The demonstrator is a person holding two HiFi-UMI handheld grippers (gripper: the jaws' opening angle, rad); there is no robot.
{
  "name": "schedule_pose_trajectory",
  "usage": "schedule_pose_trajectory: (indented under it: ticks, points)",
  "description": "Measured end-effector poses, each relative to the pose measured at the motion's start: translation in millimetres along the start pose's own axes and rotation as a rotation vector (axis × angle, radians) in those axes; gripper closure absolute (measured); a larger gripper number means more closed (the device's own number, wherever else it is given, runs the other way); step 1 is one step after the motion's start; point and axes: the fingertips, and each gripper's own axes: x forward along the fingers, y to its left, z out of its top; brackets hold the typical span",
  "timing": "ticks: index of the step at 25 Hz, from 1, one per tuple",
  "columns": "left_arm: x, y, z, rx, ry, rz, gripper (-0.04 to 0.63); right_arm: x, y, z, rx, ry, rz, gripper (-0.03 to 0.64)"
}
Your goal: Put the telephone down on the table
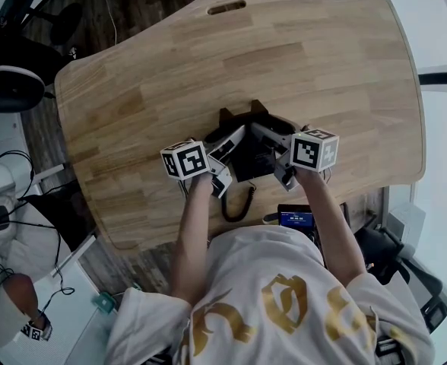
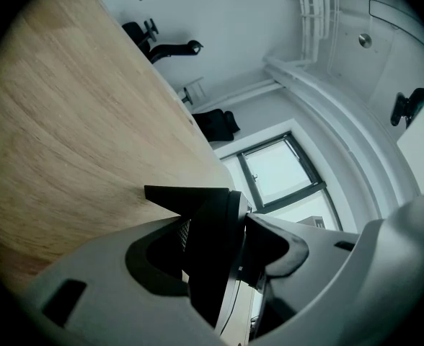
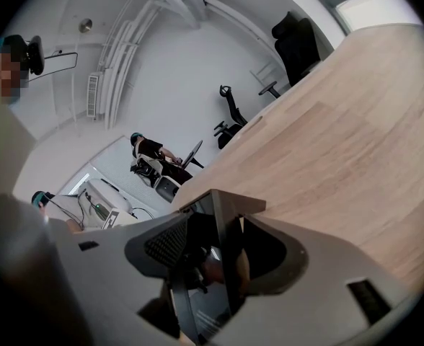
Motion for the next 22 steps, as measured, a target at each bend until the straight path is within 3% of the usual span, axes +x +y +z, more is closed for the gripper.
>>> schedule_pose_trajectory:
  ticks: [12, 22]
  points:
    - [0.3, 1.2, 3.8, -0.020, -0.015, -0.009, 0.362, 0.3, -0.9, 3.0, 0.026, -0.024, 0.003, 0.387]
    - [-0.9, 5.9, -4.9, 0.007, -0.041, 0.089, 0.301, -12.1, -5.2, -0.2, -0.007, -0.050, -0.065, 0.385]
